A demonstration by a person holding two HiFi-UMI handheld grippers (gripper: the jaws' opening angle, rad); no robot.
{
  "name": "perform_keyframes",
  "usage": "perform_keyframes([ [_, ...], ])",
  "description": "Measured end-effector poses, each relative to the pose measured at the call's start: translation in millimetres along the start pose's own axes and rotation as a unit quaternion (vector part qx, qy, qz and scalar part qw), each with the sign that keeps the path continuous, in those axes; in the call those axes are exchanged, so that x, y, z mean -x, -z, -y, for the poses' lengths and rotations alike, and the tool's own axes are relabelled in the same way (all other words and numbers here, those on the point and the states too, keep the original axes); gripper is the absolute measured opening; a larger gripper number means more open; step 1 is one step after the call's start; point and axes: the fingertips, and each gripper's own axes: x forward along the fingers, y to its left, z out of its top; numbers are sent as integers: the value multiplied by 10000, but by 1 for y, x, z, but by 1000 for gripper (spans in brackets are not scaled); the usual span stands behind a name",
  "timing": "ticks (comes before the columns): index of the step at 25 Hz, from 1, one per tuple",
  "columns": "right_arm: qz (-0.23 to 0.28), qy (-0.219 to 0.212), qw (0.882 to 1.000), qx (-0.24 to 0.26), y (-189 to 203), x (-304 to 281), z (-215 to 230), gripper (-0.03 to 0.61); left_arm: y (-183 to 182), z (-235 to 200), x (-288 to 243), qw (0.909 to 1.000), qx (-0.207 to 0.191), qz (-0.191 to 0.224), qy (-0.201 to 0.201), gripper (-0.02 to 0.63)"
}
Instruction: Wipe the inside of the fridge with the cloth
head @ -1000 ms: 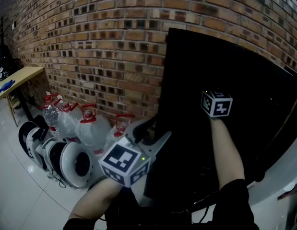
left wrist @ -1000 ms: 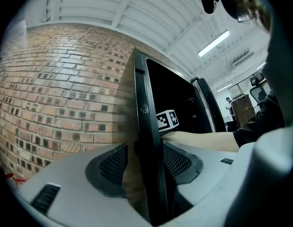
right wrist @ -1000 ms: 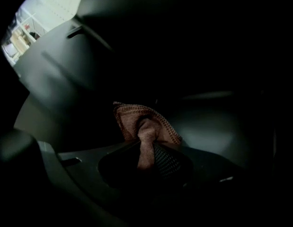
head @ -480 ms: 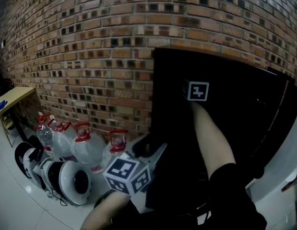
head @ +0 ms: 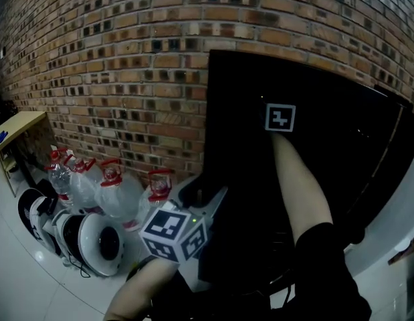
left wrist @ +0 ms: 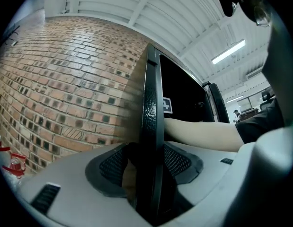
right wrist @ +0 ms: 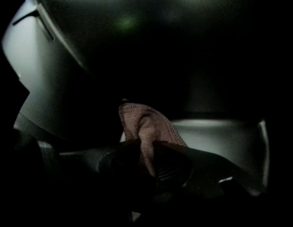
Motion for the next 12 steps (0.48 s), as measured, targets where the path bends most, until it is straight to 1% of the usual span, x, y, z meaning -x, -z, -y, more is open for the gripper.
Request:
perform_keyframes([
  [3, -53, 264, 9996, -22, 6, 11, 25, 75, 0, -1, -1, 9999, -56, 41, -130, 236],
  [7, -19, 913, 9956, -227, 20, 34, 75, 75, 2, 2, -5, 9993, -127, 44, -354, 224],
  [10, 8, 1242, 9921, -150, 25, 47, 100, 75, 0, 2, -8, 9988, -187, 5, -451, 218],
  [12, -27, 1426, 9896, -200, 31, 53, 113, 75, -1, 1, -9, 9986, -211, -10, -486, 218],
])
